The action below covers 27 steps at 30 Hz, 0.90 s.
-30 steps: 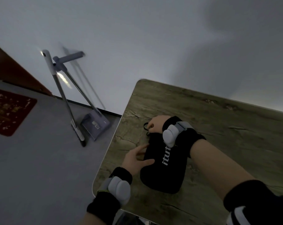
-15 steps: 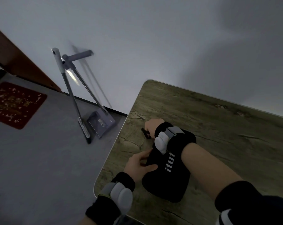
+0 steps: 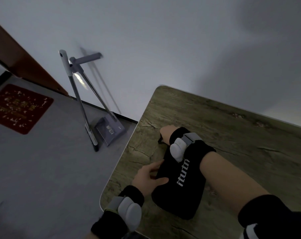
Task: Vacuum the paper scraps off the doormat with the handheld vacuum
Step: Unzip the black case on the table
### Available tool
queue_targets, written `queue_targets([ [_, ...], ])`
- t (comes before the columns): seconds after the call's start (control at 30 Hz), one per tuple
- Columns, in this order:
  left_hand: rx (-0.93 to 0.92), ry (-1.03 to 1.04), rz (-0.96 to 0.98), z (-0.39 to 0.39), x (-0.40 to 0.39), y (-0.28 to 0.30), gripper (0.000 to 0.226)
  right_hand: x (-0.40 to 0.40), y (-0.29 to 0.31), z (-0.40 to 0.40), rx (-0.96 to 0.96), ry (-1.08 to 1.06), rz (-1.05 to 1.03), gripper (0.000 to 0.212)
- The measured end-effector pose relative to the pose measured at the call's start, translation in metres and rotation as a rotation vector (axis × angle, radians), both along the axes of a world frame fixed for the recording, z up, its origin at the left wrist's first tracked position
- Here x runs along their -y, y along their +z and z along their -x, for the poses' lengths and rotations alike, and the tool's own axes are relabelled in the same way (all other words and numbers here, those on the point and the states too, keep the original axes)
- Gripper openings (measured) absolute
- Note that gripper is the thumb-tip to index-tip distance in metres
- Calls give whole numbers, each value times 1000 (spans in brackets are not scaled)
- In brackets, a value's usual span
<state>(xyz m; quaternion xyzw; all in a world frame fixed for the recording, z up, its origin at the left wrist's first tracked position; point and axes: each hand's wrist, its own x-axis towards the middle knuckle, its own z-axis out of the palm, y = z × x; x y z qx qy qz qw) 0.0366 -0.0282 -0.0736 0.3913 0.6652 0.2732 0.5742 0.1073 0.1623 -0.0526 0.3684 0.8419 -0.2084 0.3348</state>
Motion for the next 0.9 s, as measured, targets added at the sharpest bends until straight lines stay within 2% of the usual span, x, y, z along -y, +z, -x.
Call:
queue_targets([
  [0.1,-13,4,6,-2,1,-1,65,-6,0,3,-20,-29,-44,21],
  [0.2,-22,42,19,-4,1,-4,69,-14,8,3,4,34,-36,25],
  [0.37,-40,58,43,-4,1,-4,75,-18,19,-5,34,343,-205,23],
  [0.5,-79,69,74,-6,1,3,65,-29,22,-36,33,564,-408,20],
  [0.6,-112,90,88,-9,2,6,62,-41,20,-77,17,503,-468,19],
  [0.67,-141,98,86,-11,2,8,61,-39,17,-100,-69,491,-601,2],
  [0.73,-151,111,91,-11,2,10,59,-35,3,-122,-80,447,-620,29],
  [0.77,-159,111,97,-11,2,10,58,-33,-4,-134,-65,377,-602,34],
  [0.9,-200,127,108,-14,0,15,56,-9,-11,-175,-138,204,-631,35],
])
